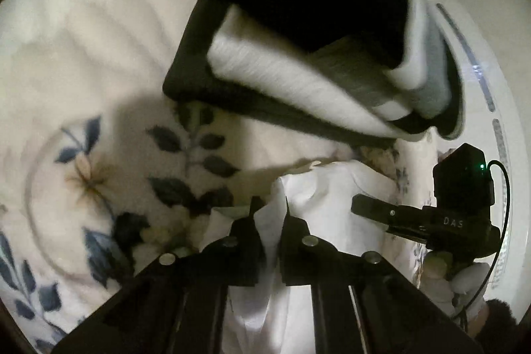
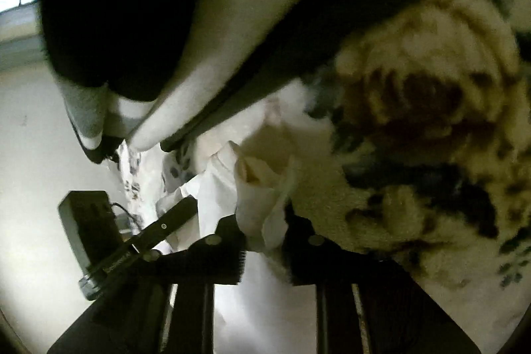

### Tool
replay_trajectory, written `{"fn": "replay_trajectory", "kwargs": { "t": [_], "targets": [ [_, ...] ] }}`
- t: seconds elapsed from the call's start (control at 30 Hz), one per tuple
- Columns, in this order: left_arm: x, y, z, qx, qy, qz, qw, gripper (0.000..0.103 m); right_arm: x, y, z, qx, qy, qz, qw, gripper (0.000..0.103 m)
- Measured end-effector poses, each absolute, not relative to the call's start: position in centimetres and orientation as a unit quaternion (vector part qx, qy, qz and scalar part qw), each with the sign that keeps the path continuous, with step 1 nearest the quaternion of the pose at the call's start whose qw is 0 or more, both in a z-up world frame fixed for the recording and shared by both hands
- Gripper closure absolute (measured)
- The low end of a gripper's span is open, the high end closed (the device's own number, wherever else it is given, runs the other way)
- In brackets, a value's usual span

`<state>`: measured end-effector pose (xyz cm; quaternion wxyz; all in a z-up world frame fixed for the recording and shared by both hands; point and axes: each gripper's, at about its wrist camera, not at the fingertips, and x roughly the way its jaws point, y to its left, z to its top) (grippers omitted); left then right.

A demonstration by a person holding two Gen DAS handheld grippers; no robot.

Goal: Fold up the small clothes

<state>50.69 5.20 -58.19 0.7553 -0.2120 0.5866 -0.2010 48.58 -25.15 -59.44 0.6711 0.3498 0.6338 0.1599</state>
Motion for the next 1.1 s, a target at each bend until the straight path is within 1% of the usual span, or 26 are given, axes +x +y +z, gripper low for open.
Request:
{"fn": "replay_trajectory", "kwargs": {
  "t": [0.03,0.1,0.33,0.4,0.47,0.5,0.53,0.57,0.6,0.63,0.67,0.7,0.73,0.77,0.8,0.93,1.0,1.1],
  "targets": [
    [50.3,5.6,-57.4,-0.212,0.579,-0.201,0.761,0.098,48.7,-24.5,-59.0,0.345,0.628,0.164,0.678,0.090],
    [49.4,6.3,-55.6,-0.211,0.563,-0.203,0.773,0.098,48.4,-24.5,-57.0,0.337,0.616,0.174,0.691,0.095],
    [42.8,7.2,-47.9,-0.194,0.506,-0.218,0.812,0.098,43.4,-22.9,-49.2,0.279,0.571,0.224,0.739,0.095],
    [39.7,7.6,-46.2,-0.194,0.497,-0.222,0.816,0.098,41.0,-22.0,-47.2,0.261,0.561,0.235,0.750,0.095],
    [37.3,6.5,-45.6,-0.192,0.494,-0.224,0.818,0.097,38.1,-21.6,-45.9,0.243,0.554,0.246,0.757,0.095],
    [35.6,6.5,-45.2,-0.187,0.495,-0.223,0.819,0.093,36.5,-22.2,-45.2,0.233,0.551,0.251,0.761,0.095],
    [34.2,6.6,-44.9,-0.183,0.499,-0.219,0.818,0.093,34.5,-22.5,-44.6,0.222,0.550,0.257,0.763,0.095],
    [32.9,6.9,-45.1,-0.182,0.506,-0.218,0.814,0.091,32.5,-22.2,-44.2,0.213,0.551,0.268,0.761,0.092],
    [31.2,7.1,-45.4,-0.182,0.516,-0.214,0.809,0.081,30.5,-22.8,-43.9,0.206,0.556,0.275,0.757,0.091],
    [29.4,7.6,-45.8,-0.181,0.526,-0.205,0.806,0.074,28.9,-22.9,-43.9,0.195,0.564,0.277,0.753,0.091],
    [27.8,8.0,-46.1,-0.183,0.533,-0.198,0.802,0.058,27.5,-23.2,-44.0,0.187,0.571,0.280,0.749,0.085],
    [26.1,8.6,-46.5,-0.193,0.542,-0.191,0.795,0.041,25.2,-22.9,-44.5,0.176,0.587,0.286,0.737,0.072],
    [24.3,9.4,-47.1,-0.206,0.553,-0.180,0.787,0.040,23.6,-22.6,-45.0,0.168,0.601,0.285,0.728,0.063],
    [23.0,9.8,-47.7,-0.221,0.562,-0.170,0.779,0.040,22.4,-22.6,-45.4,0.162,0.613,0.283,0.719,0.049],
    [21.6,10.5,-48.3,-0.234,0.572,-0.161,0.770,0.040,20.8,-23.0,-46.0,0.160,0.626,0.281,0.710,0.045],
    [17.1,12.6,-50.3,-0.255,0.604,-0.112,0.747,0.040,15.8,-25.6,-48.6,0.204,0.663,0.233,0.681,0.045],
    [15.7,13.3,-51.0,-0.264,0.608,-0.095,0.742,0.040,14.0,-26.8,-49.5,0.233,0.670,0.202,0.675,0.042],
    [14.6,13.8,-51.6,-0.280,0.611,-0.075,0.737,0.040,11.9,-28.0,-50.8,0.298,0.675,0.165,0.654,0.041]
  ]
}}
